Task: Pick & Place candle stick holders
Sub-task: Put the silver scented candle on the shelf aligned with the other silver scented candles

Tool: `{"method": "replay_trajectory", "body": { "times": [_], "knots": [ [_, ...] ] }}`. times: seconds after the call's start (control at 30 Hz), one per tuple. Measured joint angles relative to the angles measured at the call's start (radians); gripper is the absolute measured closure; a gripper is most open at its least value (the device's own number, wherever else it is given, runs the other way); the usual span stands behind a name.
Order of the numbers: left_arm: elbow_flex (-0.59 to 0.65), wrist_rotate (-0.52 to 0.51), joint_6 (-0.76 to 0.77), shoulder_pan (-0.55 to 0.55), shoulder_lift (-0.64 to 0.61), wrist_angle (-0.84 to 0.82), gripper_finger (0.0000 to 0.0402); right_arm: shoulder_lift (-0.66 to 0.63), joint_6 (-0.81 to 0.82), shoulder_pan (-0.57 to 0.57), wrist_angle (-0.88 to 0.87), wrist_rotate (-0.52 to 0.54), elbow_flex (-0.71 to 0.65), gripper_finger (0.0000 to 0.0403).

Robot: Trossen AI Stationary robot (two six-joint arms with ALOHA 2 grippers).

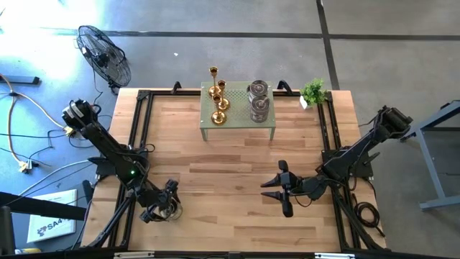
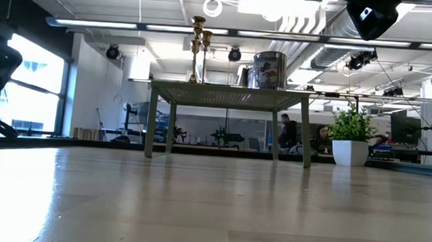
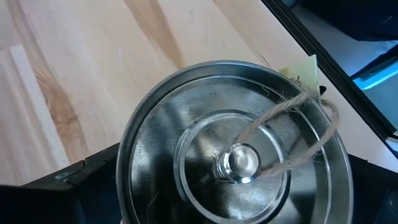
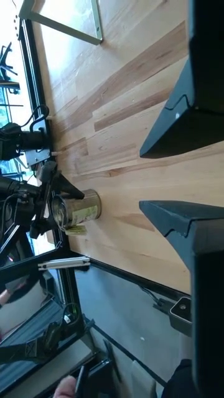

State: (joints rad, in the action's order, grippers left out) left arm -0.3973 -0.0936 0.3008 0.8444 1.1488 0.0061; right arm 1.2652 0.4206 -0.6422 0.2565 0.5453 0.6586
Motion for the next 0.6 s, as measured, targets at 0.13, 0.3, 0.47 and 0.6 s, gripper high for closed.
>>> {"method": "replay_trajectory", "body": {
  "times": [0.13,0.3,0.47,0.6],
  "knots": [
    [0.000,0.001,-0.005,0.000,0.000,-0.001,0.0002,0.000,0.001,0.000,0.000,0.000,0.000,0.0288],
    [0.000,-0.002,-0.007,0.000,0.000,-0.001,0.0002,0.000,0.000,0.000,0.014,0.000,0.000,0.0288],
    [0.000,-0.008,-0.008,0.000,0.000,-0.008,0.0002,0.000,-0.001,0.000,0.026,0.001,0.000,0.0288],
    [0.000,-0.022,-0.008,0.000,0.000,-0.006,0.0002,0.000,-0.001,0.000,0.026,0.001,0.000,0.0288]
  ]
}}
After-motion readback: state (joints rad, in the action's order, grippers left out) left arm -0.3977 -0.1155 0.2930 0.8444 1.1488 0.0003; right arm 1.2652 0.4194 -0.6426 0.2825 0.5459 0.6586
